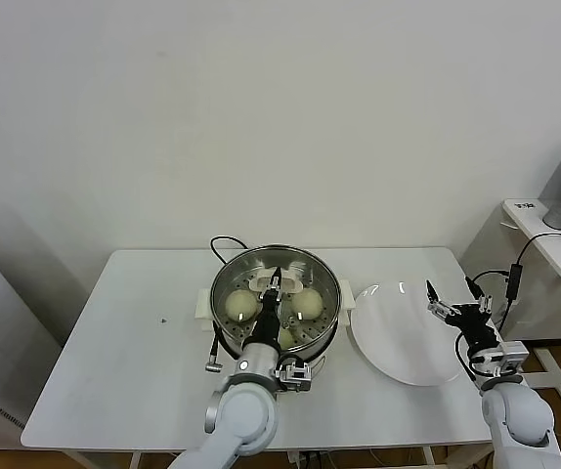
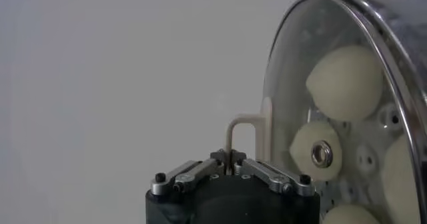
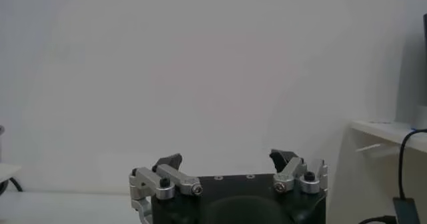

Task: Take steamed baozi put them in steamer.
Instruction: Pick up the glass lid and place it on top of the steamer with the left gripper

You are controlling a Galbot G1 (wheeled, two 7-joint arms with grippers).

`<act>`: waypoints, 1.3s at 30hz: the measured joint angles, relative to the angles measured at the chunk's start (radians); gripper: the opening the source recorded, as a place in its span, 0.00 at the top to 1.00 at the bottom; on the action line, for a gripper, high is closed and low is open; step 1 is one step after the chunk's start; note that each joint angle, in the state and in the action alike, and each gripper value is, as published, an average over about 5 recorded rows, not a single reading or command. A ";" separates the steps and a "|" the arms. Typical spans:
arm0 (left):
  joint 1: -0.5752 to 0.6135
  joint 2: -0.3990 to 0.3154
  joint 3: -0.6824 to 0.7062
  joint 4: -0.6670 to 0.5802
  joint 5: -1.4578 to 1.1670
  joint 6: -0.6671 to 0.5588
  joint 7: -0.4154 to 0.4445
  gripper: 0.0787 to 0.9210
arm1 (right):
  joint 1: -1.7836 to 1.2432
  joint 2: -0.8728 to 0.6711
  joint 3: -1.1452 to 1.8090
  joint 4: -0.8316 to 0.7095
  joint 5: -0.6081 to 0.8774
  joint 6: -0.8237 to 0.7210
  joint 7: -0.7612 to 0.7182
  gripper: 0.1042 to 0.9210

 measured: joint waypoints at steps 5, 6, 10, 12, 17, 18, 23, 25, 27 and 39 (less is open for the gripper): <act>0.004 0.002 -0.001 0.001 -0.021 0.009 -0.013 0.97 | -0.002 -0.001 0.004 0.002 0.000 0.000 -0.001 0.12; 0.007 0.004 0.000 -0.001 -0.026 0.011 -0.015 0.96 | -0.001 -0.001 0.004 0.002 0.000 0.001 -0.001 0.12; 0.017 0.012 -0.001 -0.007 -0.047 0.021 -0.026 0.87 | 0.003 -0.003 0.004 0.003 0.000 0.000 -0.001 0.12; 0.023 0.018 -0.004 -0.013 -0.061 0.024 -0.033 0.80 | 0.005 -0.004 0.003 0.003 0.001 0.000 -0.001 0.12; 0.045 0.037 -0.019 -0.053 -0.118 0.015 -0.034 0.63 | 0.005 -0.006 0.003 0.002 0.002 0.000 -0.001 0.12; 0.052 0.042 -0.025 -0.069 -0.136 0.010 -0.029 0.60 | 0.005 -0.006 0.003 0.001 0.002 0.000 -0.001 0.12; 0.091 0.075 -0.071 -0.176 -0.281 -0.024 0.022 0.42 | 0.007 -0.012 0.004 -0.001 0.006 -0.001 0.000 0.12; 0.100 0.092 -0.101 -0.221 -0.369 -0.045 0.048 0.36 | 0.007 -0.013 0.003 -0.001 0.011 -0.005 0.002 0.12; 0.104 0.109 -0.137 -0.260 -0.479 -0.068 0.069 0.29 | 0.007 -0.014 0.002 -0.001 0.016 -0.009 0.006 0.12; 0.072 0.171 -0.462 -0.346 -1.273 -0.101 -0.048 0.12 | -0.003 -0.013 -0.016 0.008 0.019 -0.023 0.045 0.12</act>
